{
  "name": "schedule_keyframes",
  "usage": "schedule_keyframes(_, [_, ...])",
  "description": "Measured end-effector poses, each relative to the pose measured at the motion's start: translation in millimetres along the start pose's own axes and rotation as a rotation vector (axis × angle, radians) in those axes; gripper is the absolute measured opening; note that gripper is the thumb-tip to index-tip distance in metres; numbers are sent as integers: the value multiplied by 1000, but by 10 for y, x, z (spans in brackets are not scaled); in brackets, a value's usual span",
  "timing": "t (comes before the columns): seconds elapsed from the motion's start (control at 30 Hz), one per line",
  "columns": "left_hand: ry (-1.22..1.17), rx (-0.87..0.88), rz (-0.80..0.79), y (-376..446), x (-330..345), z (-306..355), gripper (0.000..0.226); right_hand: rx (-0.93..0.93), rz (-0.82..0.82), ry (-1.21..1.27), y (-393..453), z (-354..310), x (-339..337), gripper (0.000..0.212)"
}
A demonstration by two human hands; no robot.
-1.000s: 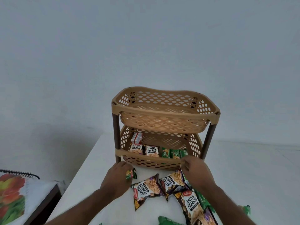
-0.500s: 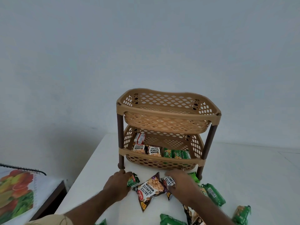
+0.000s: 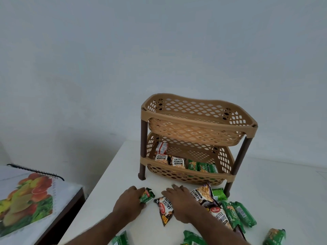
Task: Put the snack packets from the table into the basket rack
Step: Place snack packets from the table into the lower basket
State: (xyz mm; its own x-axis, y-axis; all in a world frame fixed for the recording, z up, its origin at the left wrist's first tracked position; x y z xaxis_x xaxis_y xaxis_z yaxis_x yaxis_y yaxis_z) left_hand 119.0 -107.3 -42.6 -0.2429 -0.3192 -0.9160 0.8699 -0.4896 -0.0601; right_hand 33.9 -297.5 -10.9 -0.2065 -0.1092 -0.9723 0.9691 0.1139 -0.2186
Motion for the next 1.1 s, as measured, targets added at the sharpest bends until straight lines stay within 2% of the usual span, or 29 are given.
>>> schedule_keyframes(0.17, [-36, -8, 9, -18, 23, -22, 62, 56, -46, 1, 0, -25, 129, 67])
schedule_keyframes(0.33, [-87, -22, -8, 14, -14, -36, 57, 30, 60, 40, -44, 33, 75, 60])
schedule_keyframes(0.53, [-202, -40, 49, 87, -115, 56, 57, 84, 259, 445, -213, 198, -35, 56])
schedule_keyframes(0.7, [-278, 148, 182, 135, -346, 489, 60, 106, 462, 704, -341, 446, -347, 58])
schedule_keyframes(0.8, [-390, 208, 259, 246, -470, 749, 62, 163, 575, 829, -361, 610, -525, 57])
schedule_keyframes(0.93, [-481, 189, 289, 494, -570, 969, 58, 280, 643, 842, -335, 865, -622, 59])
schedule_keyframes(1.1, [-503, 128, 287, 856, -660, 1130, 52, 482, 655, 811, -187, 1138, -652, 36])
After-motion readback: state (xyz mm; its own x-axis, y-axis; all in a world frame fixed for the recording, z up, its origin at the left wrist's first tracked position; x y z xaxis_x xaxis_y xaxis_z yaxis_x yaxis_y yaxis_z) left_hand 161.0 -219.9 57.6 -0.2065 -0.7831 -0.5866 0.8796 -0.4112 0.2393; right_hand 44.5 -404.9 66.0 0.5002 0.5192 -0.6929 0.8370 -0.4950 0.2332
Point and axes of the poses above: each hand's wrist, its own y-axis towards the middle knuckle, its own x-axis out of the palm, z = x × y, the point moved 2 cm from there along y, towards the middle knuckle, and after that the axes turned 3 degrees about -y, right-handed, at the moved point
